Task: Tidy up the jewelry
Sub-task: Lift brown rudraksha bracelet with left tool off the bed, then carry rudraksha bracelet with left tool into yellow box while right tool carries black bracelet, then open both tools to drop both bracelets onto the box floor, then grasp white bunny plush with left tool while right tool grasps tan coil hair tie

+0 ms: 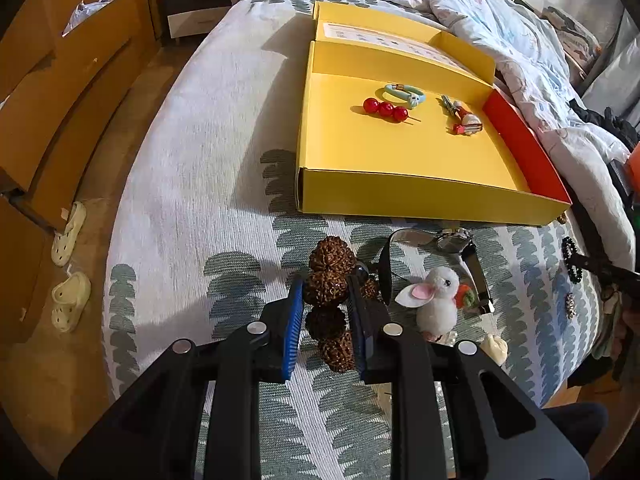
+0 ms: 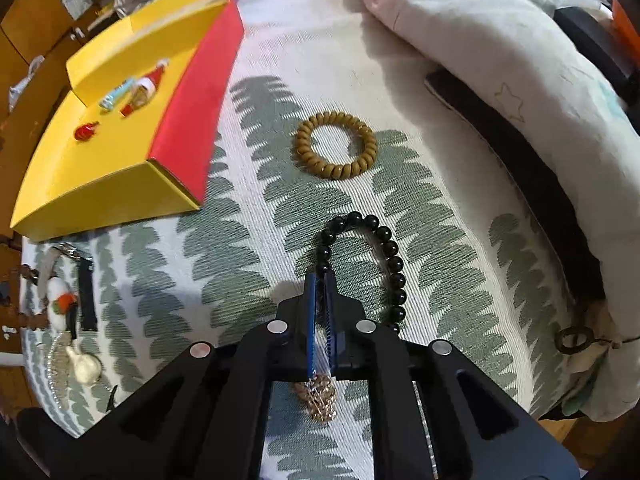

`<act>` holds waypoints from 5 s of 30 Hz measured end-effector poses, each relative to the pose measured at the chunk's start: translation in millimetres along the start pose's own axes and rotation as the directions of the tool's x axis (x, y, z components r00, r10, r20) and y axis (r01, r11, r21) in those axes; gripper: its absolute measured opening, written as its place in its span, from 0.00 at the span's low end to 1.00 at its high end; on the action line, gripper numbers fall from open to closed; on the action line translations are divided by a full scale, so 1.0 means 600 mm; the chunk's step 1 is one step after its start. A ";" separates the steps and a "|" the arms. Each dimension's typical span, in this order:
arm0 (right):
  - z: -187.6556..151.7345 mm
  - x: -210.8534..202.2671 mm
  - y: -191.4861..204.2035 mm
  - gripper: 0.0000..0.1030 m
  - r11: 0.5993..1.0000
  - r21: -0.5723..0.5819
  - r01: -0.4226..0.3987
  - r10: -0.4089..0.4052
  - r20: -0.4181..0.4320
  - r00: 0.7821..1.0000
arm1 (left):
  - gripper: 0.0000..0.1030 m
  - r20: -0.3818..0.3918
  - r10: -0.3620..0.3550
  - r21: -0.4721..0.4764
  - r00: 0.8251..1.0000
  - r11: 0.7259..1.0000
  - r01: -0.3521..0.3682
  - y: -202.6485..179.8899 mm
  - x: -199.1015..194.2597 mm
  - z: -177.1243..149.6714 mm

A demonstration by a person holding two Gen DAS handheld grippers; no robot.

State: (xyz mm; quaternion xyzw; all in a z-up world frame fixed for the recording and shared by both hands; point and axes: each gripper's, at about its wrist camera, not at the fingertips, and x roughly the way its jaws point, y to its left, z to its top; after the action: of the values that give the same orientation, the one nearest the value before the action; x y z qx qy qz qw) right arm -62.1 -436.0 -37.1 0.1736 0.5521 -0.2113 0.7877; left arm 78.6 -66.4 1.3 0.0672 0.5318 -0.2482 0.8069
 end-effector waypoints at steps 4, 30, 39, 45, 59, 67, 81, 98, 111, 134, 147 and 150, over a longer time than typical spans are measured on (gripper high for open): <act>0.002 0.007 -0.001 0.14 1.000 0.004 0.009 -0.009 -0.007 1.000 | 0.21 0.007 -0.012 -0.005 1.000 1.000 0.012 0.001 -0.005 0.001; 0.014 -0.003 0.023 0.10 0.999 -0.013 -0.033 0.033 -0.002 0.999 | 0.21 0.044 -0.061 -0.018 0.997 0.998 0.062 -0.004 -0.027 0.004; 0.013 -0.085 0.006 0.10 0.989 0.022 -0.145 0.142 0.109 0.984 | 0.21 0.072 -0.089 -0.022 0.993 0.996 0.091 -0.010 -0.046 0.011; 0.011 -0.131 0.025 0.10 0.983 0.002 -0.185 0.182 0.163 0.970 | 0.21 0.093 -0.107 -0.021 0.990 0.994 0.109 -0.019 -0.060 0.019; 0.102 -0.199 0.158 0.10 0.944 -0.144 -0.298 0.326 0.242 0.914 | 0.21 0.129 -0.133 0.000 0.983 0.991 0.135 -0.080 -0.078 0.119; 0.192 -0.149 0.219 0.10 0.922 -0.172 -0.347 0.377 0.193 0.906 | 0.21 0.076 -0.141 0.000 0.987 0.990 0.142 -0.105 -0.021 0.191; 0.229 -0.022 0.208 0.10 0.945 -0.099 -0.310 0.319 0.094 0.943 | 0.21 -0.005 -0.195 0.025 0.981 0.980 0.195 -0.142 0.059 0.255; 0.222 0.039 0.286 0.17 0.959 -0.154 -0.237 0.253 0.096 0.963 | 0.22 -0.088 -0.150 -0.008 0.985 0.989 0.150 -0.083 0.147 0.240; 0.200 -0.079 0.146 0.66 0.958 -0.040 -0.284 0.283 0.296 0.912 | 0.61 0.066 -0.090 0.018 0.994 0.996 0.089 -0.068 0.063 0.231; 0.020 -0.078 -0.009 0.66 0.990 0.006 -0.140 0.137 0.165 0.977 | 0.76 -0.043 0.017 0.173 0.999 0.985 -0.009 -0.137 0.047 -0.011; 0.103 -0.006 -0.046 0.67 0.992 0.056 -0.116 0.107 0.145 0.984 | 0.76 -0.173 0.054 0.159 0.983 0.987 -0.026 -0.157 0.120 -0.013; 0.118 0.013 -0.040 0.67 0.994 0.038 -0.106 0.101 0.118 0.988 | 0.75 -0.191 0.063 0.161 0.980 0.987 -0.032 -0.161 0.135 -0.012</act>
State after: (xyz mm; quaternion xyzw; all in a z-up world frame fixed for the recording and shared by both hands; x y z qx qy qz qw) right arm -16.0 -493.5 -22.2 0.2067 0.4909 -0.1918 0.8243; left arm 52.2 -174.5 -59.2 0.1671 0.5857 -0.2621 0.7486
